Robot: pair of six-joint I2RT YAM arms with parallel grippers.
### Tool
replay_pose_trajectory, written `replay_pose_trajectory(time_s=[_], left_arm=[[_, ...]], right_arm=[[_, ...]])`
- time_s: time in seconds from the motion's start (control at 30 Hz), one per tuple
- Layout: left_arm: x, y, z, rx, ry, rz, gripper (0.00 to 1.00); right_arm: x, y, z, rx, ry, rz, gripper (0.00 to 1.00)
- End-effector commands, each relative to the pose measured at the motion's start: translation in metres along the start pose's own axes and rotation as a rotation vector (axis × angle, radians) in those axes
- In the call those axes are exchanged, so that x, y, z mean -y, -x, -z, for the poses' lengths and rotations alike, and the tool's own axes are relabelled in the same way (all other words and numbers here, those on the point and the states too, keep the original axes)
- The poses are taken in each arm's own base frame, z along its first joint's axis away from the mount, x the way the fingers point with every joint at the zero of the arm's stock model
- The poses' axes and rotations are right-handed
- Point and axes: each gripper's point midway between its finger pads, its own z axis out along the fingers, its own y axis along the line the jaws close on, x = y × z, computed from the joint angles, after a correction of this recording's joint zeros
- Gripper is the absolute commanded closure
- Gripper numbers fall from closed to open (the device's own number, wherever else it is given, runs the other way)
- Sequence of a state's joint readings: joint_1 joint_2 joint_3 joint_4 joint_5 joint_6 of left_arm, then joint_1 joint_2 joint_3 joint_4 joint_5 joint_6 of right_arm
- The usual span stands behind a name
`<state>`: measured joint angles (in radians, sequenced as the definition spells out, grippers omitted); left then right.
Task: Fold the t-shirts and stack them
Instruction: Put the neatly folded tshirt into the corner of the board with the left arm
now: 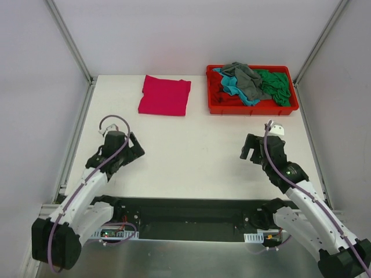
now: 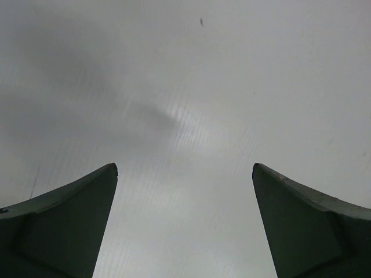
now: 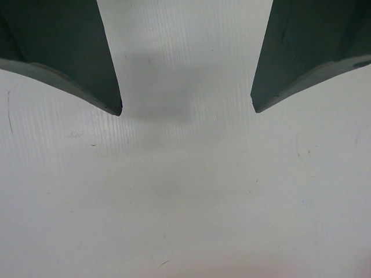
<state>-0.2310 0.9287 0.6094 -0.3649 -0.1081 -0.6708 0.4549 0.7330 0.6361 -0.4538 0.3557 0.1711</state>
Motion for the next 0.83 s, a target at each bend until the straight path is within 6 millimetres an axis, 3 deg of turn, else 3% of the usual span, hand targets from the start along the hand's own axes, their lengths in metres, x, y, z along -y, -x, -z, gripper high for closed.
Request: replay_pose_trajectory(time_s=[0.0,0.33,0.47,0.8], left_arm=[[-0.006,0.004,0.014,0.138,-0.064,0.005,0.01],[0.013,0.025,0.053,0.280,-0.225,0.005,0.01],[0.005,0.029,0.052,0.315,-0.186,0.063,0.01],[0.013,0.023,0.054,0.266,-0.223,0.037,0.01]], right_arm=[[0.000,0.012,0.002,0.089,0.021,-0.036,0.04],[0.007,0.003,0.006,0.157,0.050,-0.056,0.04],[0.014,-0.001,0.004,0.167,0.017,-0.057,0.04],[0.014,-0.005,0.003,0.157,0.024,-0.055,0.04]])
